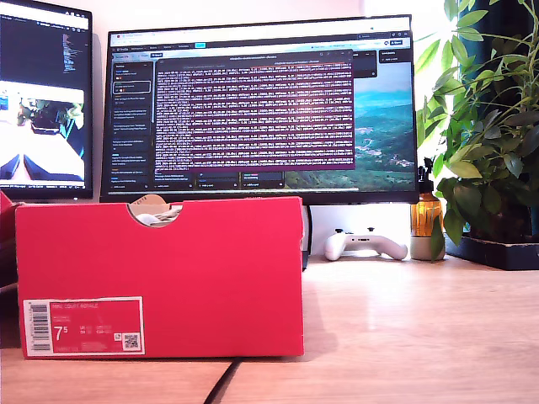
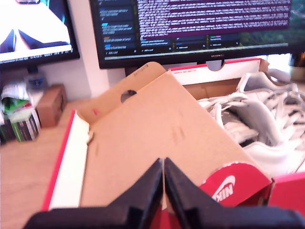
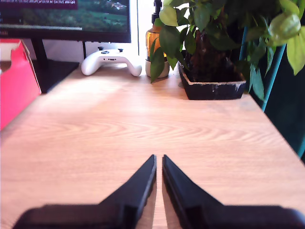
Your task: Pack the white shoes by picking the first shoe and placing it inside the red shoebox, left side, then picking and rotating the second shoe and placing it in the shoebox
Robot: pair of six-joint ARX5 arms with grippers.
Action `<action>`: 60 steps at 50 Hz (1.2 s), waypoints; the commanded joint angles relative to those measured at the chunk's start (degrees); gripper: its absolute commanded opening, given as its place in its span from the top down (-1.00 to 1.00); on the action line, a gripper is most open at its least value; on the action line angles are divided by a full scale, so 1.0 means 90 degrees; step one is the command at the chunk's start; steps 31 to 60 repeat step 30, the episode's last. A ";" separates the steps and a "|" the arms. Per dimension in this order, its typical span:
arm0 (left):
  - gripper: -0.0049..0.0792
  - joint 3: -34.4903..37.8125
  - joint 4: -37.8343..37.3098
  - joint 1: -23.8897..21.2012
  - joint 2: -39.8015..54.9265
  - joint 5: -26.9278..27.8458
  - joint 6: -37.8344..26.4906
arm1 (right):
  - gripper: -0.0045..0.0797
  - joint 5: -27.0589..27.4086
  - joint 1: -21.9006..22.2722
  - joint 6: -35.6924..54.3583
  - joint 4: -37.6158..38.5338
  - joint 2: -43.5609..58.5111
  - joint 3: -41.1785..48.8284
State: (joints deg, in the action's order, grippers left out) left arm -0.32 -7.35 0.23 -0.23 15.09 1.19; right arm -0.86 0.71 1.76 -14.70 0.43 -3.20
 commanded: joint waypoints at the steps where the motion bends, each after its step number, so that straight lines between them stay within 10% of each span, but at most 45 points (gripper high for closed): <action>1: 0.93 0.0197 -0.0078 0.0039 -0.0051 -0.0051 0.0199 | 0.90 0.0002 0.0007 -0.0080 0.0049 -0.0041 0.0126; 60: 0.93 0.0177 -0.0517 0.0039 -0.0051 -0.0512 0.0826 | 0.90 0.0002 0.0007 -0.0080 0.0051 -0.0041 0.0126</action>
